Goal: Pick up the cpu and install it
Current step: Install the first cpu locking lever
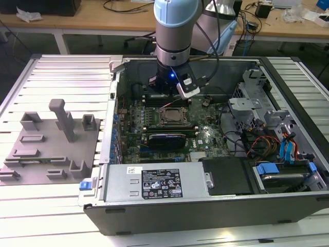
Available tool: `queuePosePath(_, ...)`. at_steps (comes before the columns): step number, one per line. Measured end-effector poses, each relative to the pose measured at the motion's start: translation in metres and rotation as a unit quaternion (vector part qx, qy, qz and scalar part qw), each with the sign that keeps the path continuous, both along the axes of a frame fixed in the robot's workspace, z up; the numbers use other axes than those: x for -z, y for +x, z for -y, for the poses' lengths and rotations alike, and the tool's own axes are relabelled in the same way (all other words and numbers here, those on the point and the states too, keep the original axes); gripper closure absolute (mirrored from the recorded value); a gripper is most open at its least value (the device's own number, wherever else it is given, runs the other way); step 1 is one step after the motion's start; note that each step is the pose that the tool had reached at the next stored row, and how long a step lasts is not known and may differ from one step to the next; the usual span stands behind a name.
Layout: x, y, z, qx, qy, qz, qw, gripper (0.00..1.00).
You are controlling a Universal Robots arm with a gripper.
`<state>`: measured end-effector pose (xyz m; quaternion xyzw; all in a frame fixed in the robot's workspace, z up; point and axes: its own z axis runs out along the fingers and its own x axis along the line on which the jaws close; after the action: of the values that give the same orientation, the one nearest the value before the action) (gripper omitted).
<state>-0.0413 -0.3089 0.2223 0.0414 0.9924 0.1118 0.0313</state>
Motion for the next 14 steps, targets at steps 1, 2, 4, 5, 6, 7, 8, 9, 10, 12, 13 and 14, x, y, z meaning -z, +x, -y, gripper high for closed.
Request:
queuePosePath(1, 0.0002, 0.0, -0.0003, 0.002, -0.0009, 0.0, 1.0, 0.89)
queuePosePath(2, 0.0005, 0.0001, -0.0003, 0.005, -0.002, 0.0, 1.0, 0.89)
queuePosePath(4, 0.0022, 0.0003, -0.0003, 0.023, -0.0048, 0.0, 0.9997, 0.89)
queuePosePath(5, 0.0028, 0.0003, -0.0003, 0.029, -0.0049, -0.0001, 0.9996, 0.89)
queuePosePath(6, 0.0037, 0.0003, -0.0003, 0.04, -0.005, -0.0001, 0.9992, 0.89)
queuePosePath(7, 0.0042, 0.0003, -0.0003, 0.047, -0.0051, -0.0002, 0.9989, 0.89)
queuePosePath(8, 0.005, 0.0003, -0.0003, 0.058, -0.0053, -0.0002, 0.9983, 0.89)
queuePosePath(9, 0.0063, 0.0003, -0.0003, 0.074, -0.0056, -0.0003, 0.9972, 0.89)
queuePosePath(10, 0.0072, 0.0003, -0.0003, 0.087, -0.0059, -0.0003, 0.9962, 0.89)
queuePosePath(12, 0.0085, 0.0003, -0.0003, 0.106, -0.0064, -0.0004, 0.9943, 0.89)
queuePosePath(13, 0.0088, 0.0003, -0.0003, 0.112, -0.0067, -0.0004, 0.9937, 0.89)
queuePosePath(14, 0.009, 0.0004, -0.0003, 0.118, -0.0072, -0.0004, 0.993, 0.89)
